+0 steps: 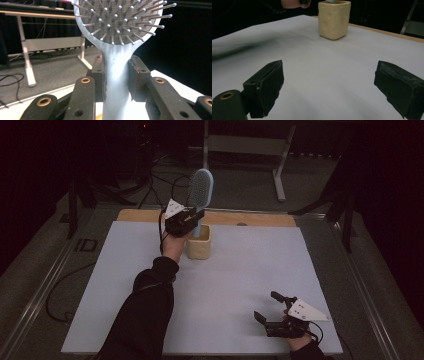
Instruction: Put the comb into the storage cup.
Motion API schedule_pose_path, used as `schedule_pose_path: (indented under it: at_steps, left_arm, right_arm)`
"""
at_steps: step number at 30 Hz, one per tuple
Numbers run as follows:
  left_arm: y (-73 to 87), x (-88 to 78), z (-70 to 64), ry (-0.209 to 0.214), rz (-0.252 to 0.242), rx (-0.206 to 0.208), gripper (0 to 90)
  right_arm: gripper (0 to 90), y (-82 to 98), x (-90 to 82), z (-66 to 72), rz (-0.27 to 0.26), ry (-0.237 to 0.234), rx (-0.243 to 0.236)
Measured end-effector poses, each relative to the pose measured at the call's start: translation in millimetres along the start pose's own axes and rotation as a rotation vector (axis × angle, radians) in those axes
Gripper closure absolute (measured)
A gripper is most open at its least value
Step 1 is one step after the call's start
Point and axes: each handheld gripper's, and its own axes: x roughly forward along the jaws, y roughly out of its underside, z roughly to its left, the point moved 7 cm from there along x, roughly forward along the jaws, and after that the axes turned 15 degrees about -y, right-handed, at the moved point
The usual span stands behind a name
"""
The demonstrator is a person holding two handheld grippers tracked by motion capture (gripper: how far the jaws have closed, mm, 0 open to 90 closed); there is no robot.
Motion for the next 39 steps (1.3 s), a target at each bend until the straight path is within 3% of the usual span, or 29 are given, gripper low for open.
schedule_pose_path:
  at_steps: [12,24,26,28,31,34,36,39]
  left_arm:
    - [14.0,1.3,-0.9,-0.028,0.026,0.010,69.9]
    - [25.2,3.0,-7.1,-0.059,0.058,0.056,68.6]
    - [25.4,3.1,-7.3,-0.058,0.059,0.058,68.4]
    - [25.3,3.1,-6.5,-0.054,0.067,0.033,67.5]
    - [25.8,3.0,-6.6,-0.065,0.072,0.040,56.7]
    - [22.0,1.1,-4.4,-0.059,0.074,-0.018,38.3]
    - [20.2,0.3,-3.9,-0.068,0.072,-0.020,28.5]
    - [15.8,-2.7,-4.5,-0.071,0.070,-0.013,22.3]
  right_arm:
    - [8.8,0.4,0.8,0.6,0.005,-0.002,0.001]
    - [8.8,0.8,1.2,0.8,0.004,-0.009,0.006]
    - [8.8,0.9,1.3,0.8,0.004,-0.009,0.006]
    - [8.8,1.0,1.5,0.9,0.007,-0.008,0.003]
    - [8.8,1.1,1.6,0.7,0.008,-0.008,0.001]
    - [8.8,1.1,1.6,0.7,0.008,-0.008,0.000]
    - [8.8,1.1,1.7,0.8,0.008,-0.009,0.000]
    - [8.8,1.0,1.7,1.3,0.006,-0.009,0.004]
